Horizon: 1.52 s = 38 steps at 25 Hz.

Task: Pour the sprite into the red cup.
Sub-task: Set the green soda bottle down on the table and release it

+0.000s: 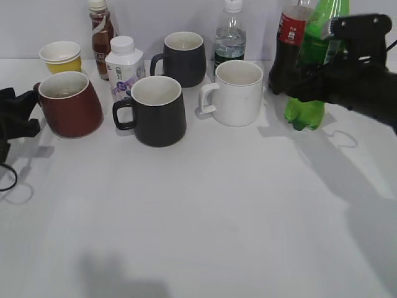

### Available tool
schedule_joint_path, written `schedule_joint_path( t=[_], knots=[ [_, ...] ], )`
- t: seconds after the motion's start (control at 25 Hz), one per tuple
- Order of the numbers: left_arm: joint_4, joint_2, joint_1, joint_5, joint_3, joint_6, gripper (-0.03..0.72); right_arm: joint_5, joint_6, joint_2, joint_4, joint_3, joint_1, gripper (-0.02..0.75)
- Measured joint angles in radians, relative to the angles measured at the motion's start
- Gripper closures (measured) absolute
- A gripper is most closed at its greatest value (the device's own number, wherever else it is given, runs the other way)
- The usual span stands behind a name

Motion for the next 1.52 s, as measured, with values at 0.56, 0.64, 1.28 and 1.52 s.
schedule_joint_path(
  t=[0.56,0.64,1.28,1.52],
  knots=[
    [0.032,-0.252,-0.045,0.226,0.158,-0.123,0.375,-0.096,-0.008,0.082,0.002,0.013,-0.001,0.276],
    [0.028,-0.329,-0.068,0.351,0.161,-0.139,0.375,-0.113,-0.008,0.082,0.002,0.029,-0.001,0.225],
    [-0.080,-0.946,-0.207,1.601,-0.130,-0.153,0.423,-0.076,0.011,-0.040,0.005,0.218,0.002,0.141],
    [-0.126,-1.095,-0.207,2.084,-0.233,-0.153,0.423,0.247,0.038,-0.214,0.003,0.282,0.041,0.142]
  ],
)
